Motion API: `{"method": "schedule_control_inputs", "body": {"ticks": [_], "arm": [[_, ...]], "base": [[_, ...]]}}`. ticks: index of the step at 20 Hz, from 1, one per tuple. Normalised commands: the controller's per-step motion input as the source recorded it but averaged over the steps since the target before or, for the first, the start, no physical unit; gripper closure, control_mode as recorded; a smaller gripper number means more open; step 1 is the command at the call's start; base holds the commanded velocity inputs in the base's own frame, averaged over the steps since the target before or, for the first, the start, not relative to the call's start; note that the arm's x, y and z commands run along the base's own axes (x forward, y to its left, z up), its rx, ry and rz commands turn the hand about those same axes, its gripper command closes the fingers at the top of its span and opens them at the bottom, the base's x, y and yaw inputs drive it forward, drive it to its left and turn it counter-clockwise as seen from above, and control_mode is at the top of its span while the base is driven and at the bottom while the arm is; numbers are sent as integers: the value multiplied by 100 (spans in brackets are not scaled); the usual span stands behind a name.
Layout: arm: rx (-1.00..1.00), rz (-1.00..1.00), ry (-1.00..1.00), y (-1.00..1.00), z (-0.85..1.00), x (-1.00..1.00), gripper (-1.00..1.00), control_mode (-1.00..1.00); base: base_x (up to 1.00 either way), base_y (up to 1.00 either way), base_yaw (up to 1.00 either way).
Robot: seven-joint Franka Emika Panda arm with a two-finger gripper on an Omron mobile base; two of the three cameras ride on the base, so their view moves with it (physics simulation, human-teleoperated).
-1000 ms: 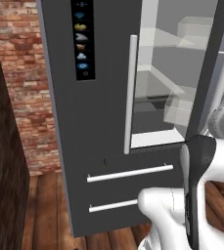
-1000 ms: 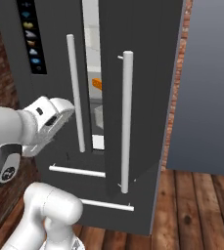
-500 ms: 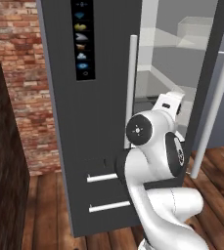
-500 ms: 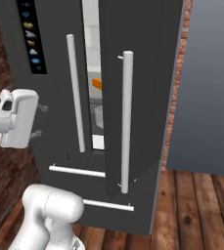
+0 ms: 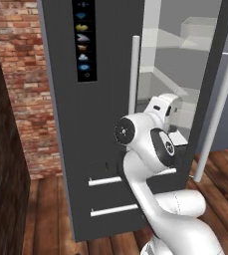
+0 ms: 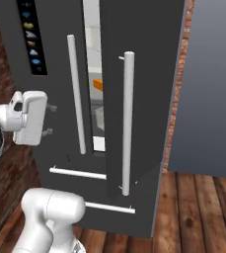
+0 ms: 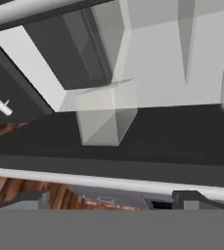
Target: Retrieve the sausage and cheese from the fridge and place them on the cutting board on the counter.
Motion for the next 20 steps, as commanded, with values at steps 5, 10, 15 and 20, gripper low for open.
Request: {"method": "schedule_control_inputs", "body": {"ticks": [5, 10, 15, 20], "arm": [[0, -9, -3, -14, -27, 62, -100, -100], [-6, -13, -10, -35, -60, 86, -100, -100], [-5, -12, -9, -21, -41, 61, -100, -100], [0, -10, -4, -44, 0, 16, -100, -100]], "base": [[0, 0, 0], [0, 0, 0], [0, 0, 0], [0, 0, 0]]}}
